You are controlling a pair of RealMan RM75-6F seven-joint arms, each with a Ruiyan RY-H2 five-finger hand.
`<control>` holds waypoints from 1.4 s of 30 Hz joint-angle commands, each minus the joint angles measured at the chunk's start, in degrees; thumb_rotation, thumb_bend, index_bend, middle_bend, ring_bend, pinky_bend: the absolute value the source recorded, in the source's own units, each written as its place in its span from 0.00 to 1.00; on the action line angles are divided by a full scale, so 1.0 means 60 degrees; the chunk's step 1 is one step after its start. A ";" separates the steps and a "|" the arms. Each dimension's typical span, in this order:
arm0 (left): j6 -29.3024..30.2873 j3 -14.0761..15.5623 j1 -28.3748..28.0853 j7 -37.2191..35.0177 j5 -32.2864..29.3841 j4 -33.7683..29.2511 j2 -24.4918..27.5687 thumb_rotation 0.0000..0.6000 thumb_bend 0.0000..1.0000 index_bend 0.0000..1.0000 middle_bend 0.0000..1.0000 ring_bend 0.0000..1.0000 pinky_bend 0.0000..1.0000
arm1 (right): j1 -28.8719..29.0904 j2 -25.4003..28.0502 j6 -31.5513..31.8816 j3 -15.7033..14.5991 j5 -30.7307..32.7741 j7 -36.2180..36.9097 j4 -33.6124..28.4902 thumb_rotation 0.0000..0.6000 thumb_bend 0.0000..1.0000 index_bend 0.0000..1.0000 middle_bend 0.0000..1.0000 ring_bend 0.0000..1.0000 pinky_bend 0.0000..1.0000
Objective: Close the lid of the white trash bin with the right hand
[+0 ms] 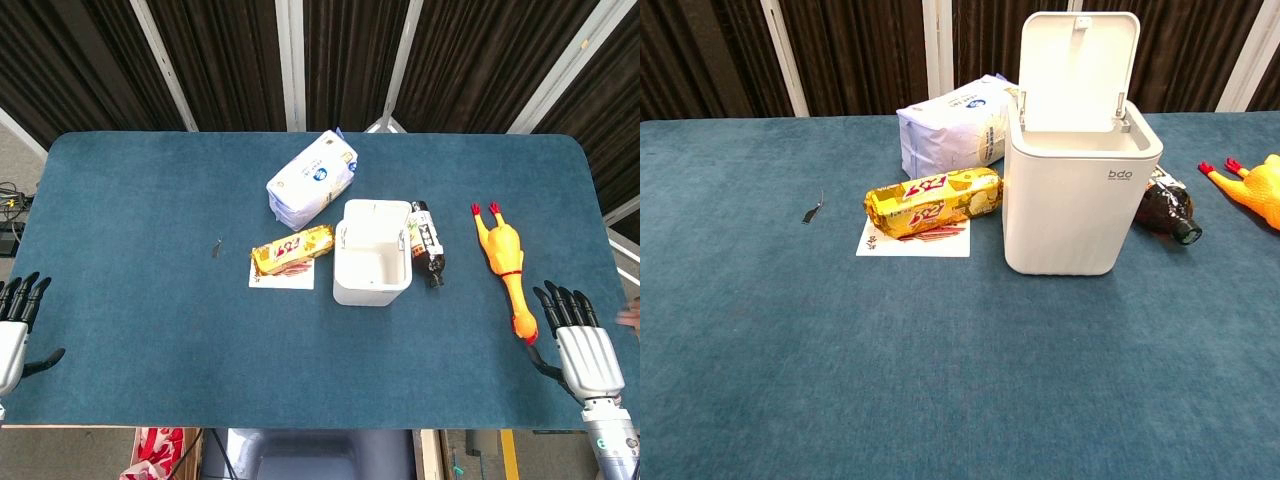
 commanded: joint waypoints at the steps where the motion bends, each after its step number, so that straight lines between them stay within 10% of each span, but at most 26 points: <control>1: -0.0002 -0.0002 -0.0001 0.0008 -0.0005 0.0002 -0.0001 1.00 0.00 0.00 0.00 0.00 0.00 | -0.0001 0.0000 -0.0003 0.0002 0.0000 0.0003 -0.0001 1.00 0.35 0.00 0.00 0.00 0.00; 19: 0.0045 -0.0049 0.0062 -0.0170 -0.0125 -0.0079 0.0085 1.00 0.00 0.00 0.00 0.00 0.00 | 0.0509 0.0589 -0.0198 0.0842 0.0420 0.0404 -0.1115 1.00 0.35 0.00 0.00 0.00 0.00; 23: 0.0025 -0.0052 0.0068 -0.0253 -0.0149 -0.0143 0.0123 1.00 0.00 0.00 0.00 0.00 0.00 | 0.1083 0.1104 -0.0881 0.1509 0.1181 0.0510 -0.1860 1.00 0.35 0.00 0.00 0.01 0.16; 29: -0.0063 -0.0067 0.0021 -0.0271 -0.0175 -0.0185 0.0134 1.00 0.00 0.00 0.00 0.00 0.00 | 0.2340 0.2080 -0.2723 0.2795 0.3346 0.0853 -0.2929 1.00 0.45 0.00 0.37 0.49 0.65; 42: -0.0513 -0.0118 -0.0135 -0.0335 -0.0518 -0.0344 0.0220 1.00 0.00 0.00 0.00 0.00 0.00 | 0.5279 0.2958 -0.5972 0.3793 0.7518 0.0182 -0.3066 1.00 0.71 0.00 0.71 0.84 0.88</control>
